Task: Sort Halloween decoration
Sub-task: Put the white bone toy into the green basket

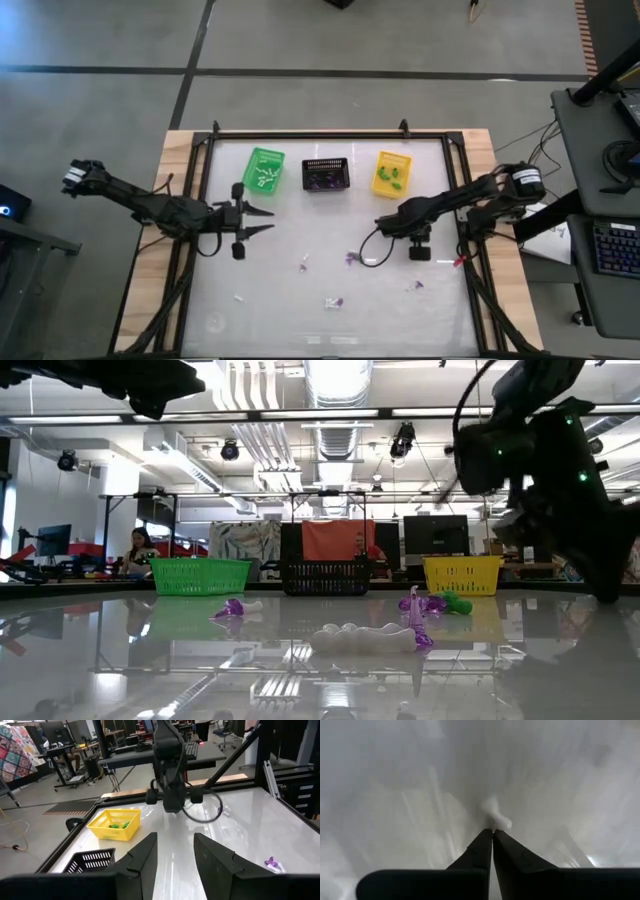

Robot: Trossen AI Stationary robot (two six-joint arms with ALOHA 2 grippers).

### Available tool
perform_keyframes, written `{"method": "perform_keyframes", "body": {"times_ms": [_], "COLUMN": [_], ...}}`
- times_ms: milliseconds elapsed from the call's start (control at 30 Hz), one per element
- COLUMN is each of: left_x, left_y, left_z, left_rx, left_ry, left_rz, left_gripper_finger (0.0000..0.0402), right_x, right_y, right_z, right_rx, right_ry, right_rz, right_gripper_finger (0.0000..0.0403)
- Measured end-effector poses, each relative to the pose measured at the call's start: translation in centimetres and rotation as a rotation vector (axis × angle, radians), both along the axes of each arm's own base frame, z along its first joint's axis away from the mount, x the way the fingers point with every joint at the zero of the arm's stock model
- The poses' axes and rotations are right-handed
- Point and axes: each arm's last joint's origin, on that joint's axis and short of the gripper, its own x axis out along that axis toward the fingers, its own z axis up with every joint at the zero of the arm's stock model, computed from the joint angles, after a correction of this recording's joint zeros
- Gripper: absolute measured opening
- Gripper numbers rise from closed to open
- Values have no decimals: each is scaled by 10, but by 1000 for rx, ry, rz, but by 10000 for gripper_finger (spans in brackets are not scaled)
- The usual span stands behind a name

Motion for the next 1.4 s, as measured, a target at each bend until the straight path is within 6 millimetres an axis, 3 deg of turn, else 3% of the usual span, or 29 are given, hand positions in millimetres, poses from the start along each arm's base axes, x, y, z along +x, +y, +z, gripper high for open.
{"method": "perform_keyframes", "body": {"times_ms": [300, 467, 700, 833, 1167, 1400], "left_x": [5, 9, 14, 16, 18, 18], "left_y": [-2, -3, -5, -6, -7, -7], "left_z": [-5, -8, -13, -14, -15, -15], "left_rx": [4, 8, -7, -2, -5, -5], "left_ry": [24, 38, 65, 57, 62, 62], "left_rz": [1, 1, 5, 4, 5, 5], "left_gripper_finger": [111, 111, 111, 111, 111, 111], "right_x": [7, 8, -10, -19, -21, 0], "right_y": [3, 1, -2, -3, -3, -2], "right_z": [40, 61, 62, 61, 55, 28], "right_rx": [103, 55, -45, -107, -145, -146], "right_ry": [-370, -559, -422, -320, -258, -235], "right_rz": [-131, -230, -736, -921, -915, -735], "right_gripper_finger": [8, 8, 8, 10, 82, 124]}}
